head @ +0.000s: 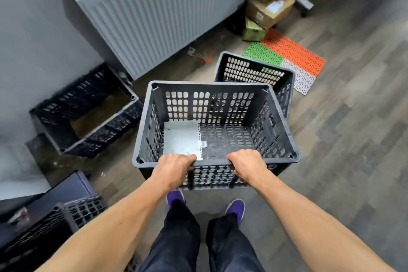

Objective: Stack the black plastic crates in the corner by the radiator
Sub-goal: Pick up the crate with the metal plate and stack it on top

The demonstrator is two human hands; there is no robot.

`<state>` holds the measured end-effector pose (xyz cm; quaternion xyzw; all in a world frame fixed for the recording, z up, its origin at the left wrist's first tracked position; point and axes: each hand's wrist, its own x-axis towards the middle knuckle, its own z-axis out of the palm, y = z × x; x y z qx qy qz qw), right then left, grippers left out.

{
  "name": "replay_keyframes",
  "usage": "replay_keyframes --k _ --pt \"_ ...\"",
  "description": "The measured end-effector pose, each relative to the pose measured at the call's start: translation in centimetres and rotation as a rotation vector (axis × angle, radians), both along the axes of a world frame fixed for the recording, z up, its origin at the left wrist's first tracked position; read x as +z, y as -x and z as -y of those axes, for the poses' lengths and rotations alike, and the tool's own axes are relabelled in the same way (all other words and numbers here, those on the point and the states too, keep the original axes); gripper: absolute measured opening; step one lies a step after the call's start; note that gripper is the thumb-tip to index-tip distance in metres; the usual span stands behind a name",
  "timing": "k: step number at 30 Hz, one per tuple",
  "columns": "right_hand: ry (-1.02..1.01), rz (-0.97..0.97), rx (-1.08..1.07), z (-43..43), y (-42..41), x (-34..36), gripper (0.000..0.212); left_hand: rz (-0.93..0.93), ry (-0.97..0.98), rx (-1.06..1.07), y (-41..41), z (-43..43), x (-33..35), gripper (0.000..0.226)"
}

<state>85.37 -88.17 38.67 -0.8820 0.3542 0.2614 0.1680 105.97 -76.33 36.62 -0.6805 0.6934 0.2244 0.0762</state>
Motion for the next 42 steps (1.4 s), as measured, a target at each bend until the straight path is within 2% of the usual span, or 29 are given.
replay_keyframes --k 7,16,20,27,31,35,42 --pt "0.081 0.054 0.136 -1.2 -10.8 4.0 0.018 0.037 0.084 0.096 -9.4 -3.7 5.5 0.015" --pt "0.131 0.093 0.35 -1.9 -23.4 8.1 0.015 0.101 0.109 0.297 -18.7 -7.8 10.0 0.004" --pt "0.147 0.106 0.472 -1.3 -28.7 8.7 0.018 0.099 0.09 0.424 -22.0 -8.8 10.9 0.014" --pt "0.13 0.121 0.658 0.7 -37.7 7.5 0.016 0.146 0.06 0.62 -26.8 -8.8 10.4 0.025" --pt "0.109 0.123 0.726 2.1 -42.0 6.2 0.019 0.152 0.018 0.704 -29.2 -8.1 9.3 0.02" --pt "0.1 0.12 0.799 3.2 -45.8 4.6 0.018 0.147 -0.025 0.779 -31.4 -7.2 8.3 0.027" --pt "0.094 0.088 0.858 3.2 -51.7 2.2 0.018 0.142 0.003 0.822 -36.5 -7.7 5.8 0.038"
